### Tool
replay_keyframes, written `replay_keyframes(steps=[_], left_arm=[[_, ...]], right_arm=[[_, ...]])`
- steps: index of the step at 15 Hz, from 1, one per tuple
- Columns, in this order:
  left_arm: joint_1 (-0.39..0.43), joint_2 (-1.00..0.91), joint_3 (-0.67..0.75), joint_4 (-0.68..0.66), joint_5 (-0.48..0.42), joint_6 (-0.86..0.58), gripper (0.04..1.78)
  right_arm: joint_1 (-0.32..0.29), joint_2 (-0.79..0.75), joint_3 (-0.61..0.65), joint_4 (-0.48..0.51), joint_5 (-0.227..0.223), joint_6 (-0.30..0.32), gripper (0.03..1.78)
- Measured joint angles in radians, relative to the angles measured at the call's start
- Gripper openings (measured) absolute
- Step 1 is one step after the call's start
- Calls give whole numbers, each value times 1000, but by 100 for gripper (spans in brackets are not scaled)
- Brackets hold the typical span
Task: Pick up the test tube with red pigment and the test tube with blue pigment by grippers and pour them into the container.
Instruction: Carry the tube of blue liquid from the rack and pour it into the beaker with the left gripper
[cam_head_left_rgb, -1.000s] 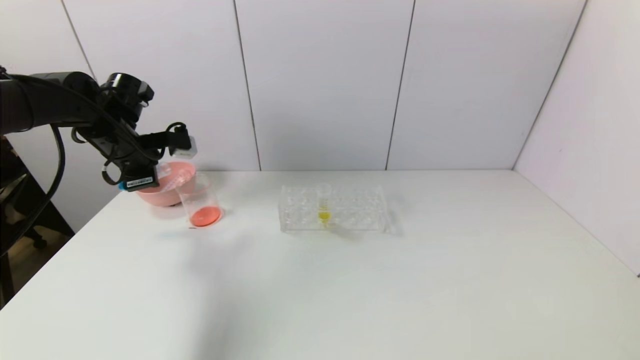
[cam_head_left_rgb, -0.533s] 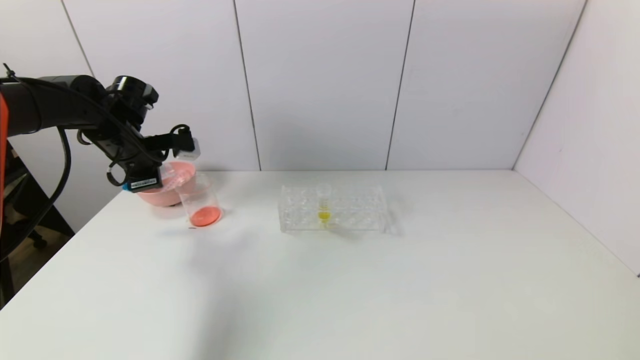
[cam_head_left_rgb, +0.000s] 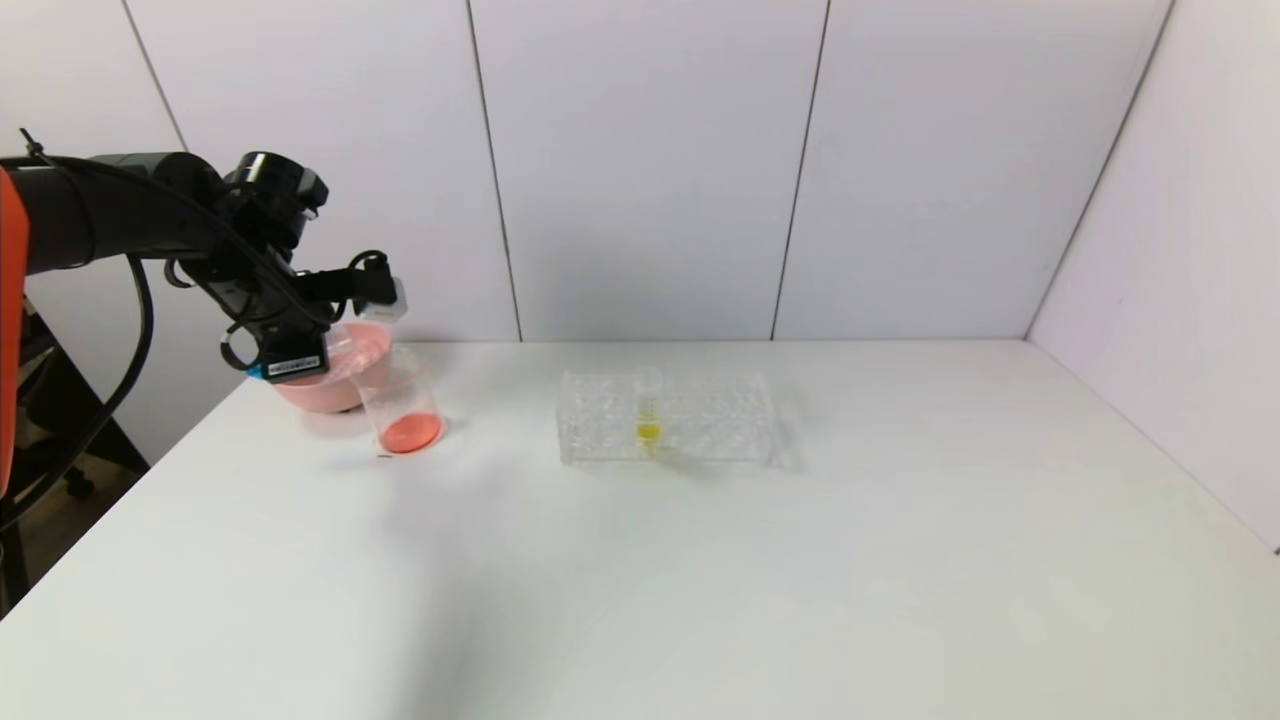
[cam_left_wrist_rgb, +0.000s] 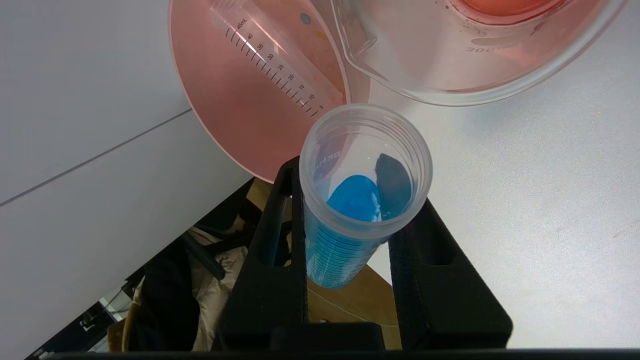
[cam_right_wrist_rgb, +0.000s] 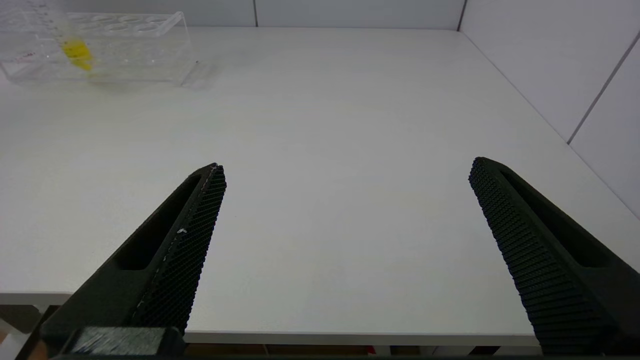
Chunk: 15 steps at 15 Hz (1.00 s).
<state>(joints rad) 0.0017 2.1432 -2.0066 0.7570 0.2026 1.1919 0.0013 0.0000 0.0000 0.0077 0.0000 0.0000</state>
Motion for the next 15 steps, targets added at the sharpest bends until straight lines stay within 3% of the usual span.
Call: replay_keyframes(steps=[10, 15], left_arm=[[-11, 8, 0, -8, 32, -1, 48], [-23, 18, 0, -37, 120, 27, 48]], right_arm=[[0, 0, 0, 0, 0, 0, 177], [0, 0, 0, 0, 0, 0, 177]])
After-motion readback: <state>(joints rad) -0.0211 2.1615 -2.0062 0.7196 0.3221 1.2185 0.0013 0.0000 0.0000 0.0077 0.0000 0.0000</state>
